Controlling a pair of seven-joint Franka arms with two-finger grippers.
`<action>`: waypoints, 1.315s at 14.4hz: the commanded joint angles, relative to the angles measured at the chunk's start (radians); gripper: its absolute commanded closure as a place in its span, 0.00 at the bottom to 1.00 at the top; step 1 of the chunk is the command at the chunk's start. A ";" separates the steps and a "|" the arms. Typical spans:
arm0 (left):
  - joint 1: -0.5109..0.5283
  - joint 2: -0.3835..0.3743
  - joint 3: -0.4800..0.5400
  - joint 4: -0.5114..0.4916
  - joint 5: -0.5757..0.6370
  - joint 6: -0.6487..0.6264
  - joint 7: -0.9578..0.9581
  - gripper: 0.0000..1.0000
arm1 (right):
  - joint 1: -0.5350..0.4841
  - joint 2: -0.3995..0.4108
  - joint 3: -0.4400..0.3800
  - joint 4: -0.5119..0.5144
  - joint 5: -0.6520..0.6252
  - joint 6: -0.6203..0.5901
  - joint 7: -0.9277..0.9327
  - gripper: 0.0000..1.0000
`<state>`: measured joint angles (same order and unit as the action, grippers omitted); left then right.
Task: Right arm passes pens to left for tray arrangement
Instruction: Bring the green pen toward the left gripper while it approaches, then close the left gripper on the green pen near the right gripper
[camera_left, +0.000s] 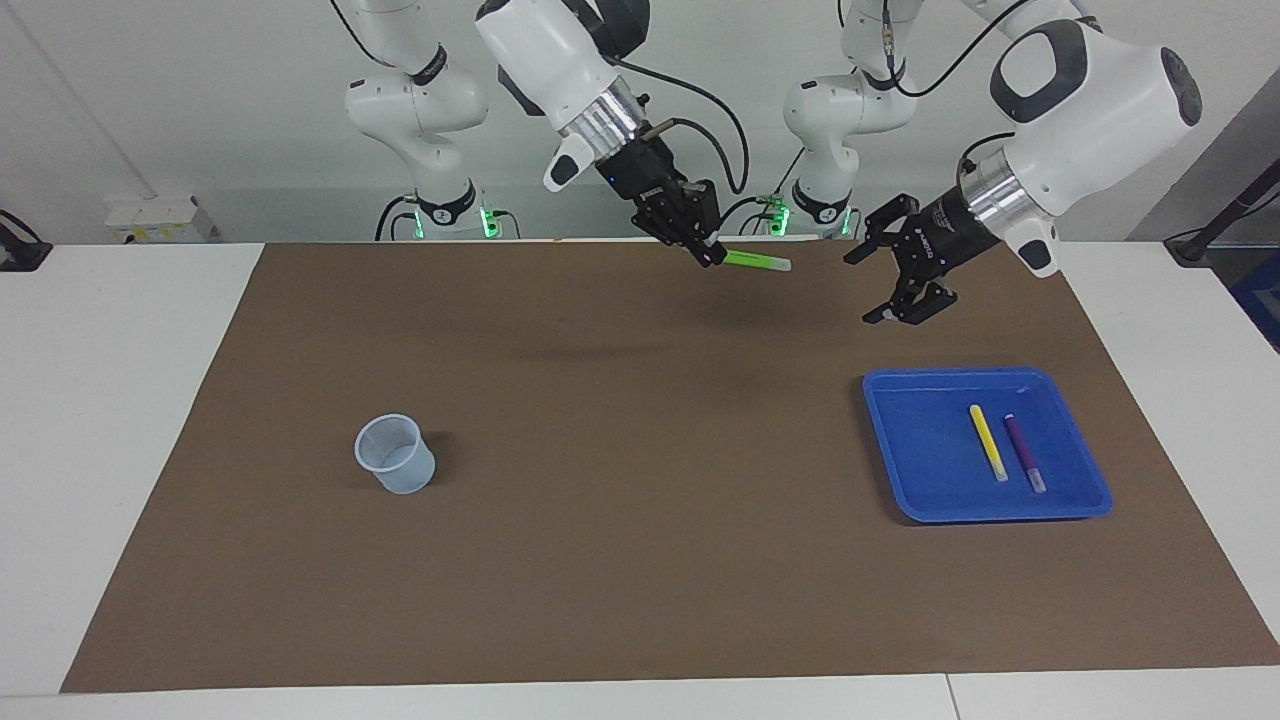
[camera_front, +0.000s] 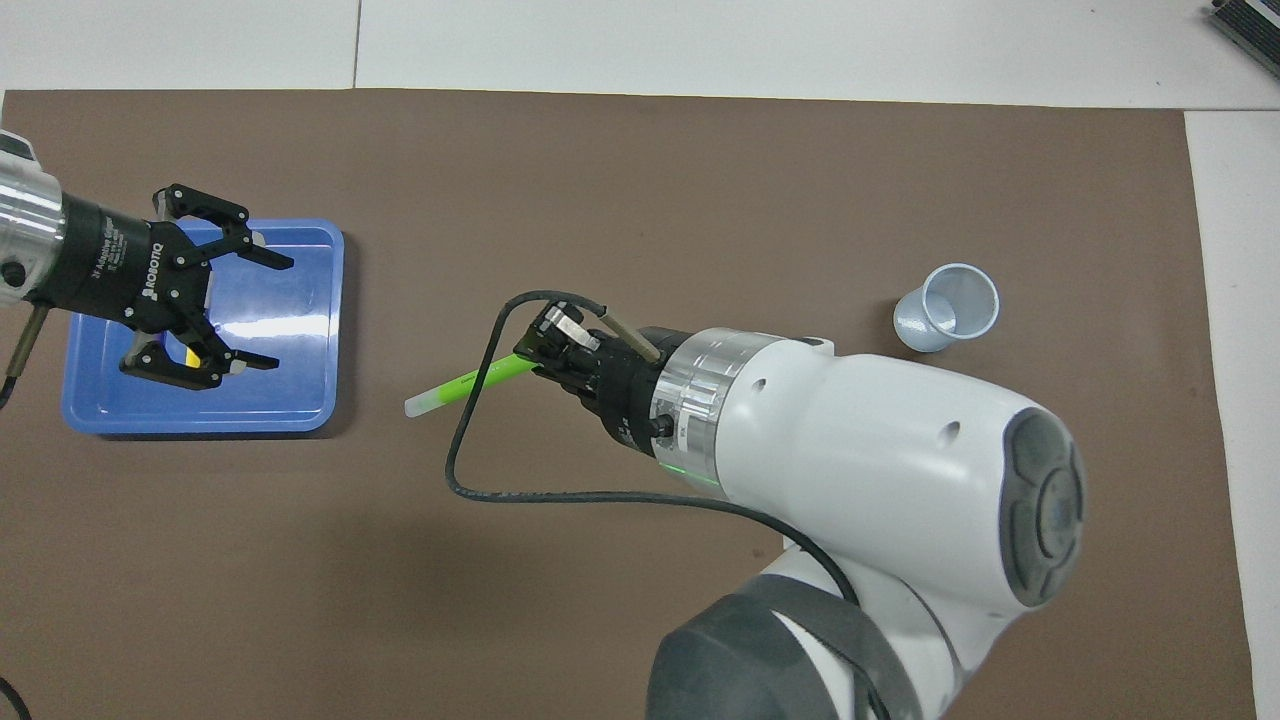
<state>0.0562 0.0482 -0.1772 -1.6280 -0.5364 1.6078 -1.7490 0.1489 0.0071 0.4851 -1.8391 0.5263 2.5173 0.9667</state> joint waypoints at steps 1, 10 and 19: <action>-0.009 -0.010 -0.004 -0.006 -0.048 0.062 -0.114 0.08 | -0.015 -0.027 0.004 -0.045 0.009 0.032 -0.077 1.00; -0.141 -0.027 -0.004 -0.066 -0.056 0.231 -0.261 0.09 | -0.005 -0.009 0.004 -0.083 0.009 0.176 -0.097 1.00; -0.231 -0.041 -0.005 -0.118 -0.057 0.322 -0.270 0.12 | -0.008 -0.007 0.004 -0.083 0.009 0.176 -0.105 1.00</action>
<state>-0.1486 0.0405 -0.1933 -1.7005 -0.5781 1.8944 -2.0057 0.1510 0.0089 0.4837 -1.9069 0.5263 2.6735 0.8933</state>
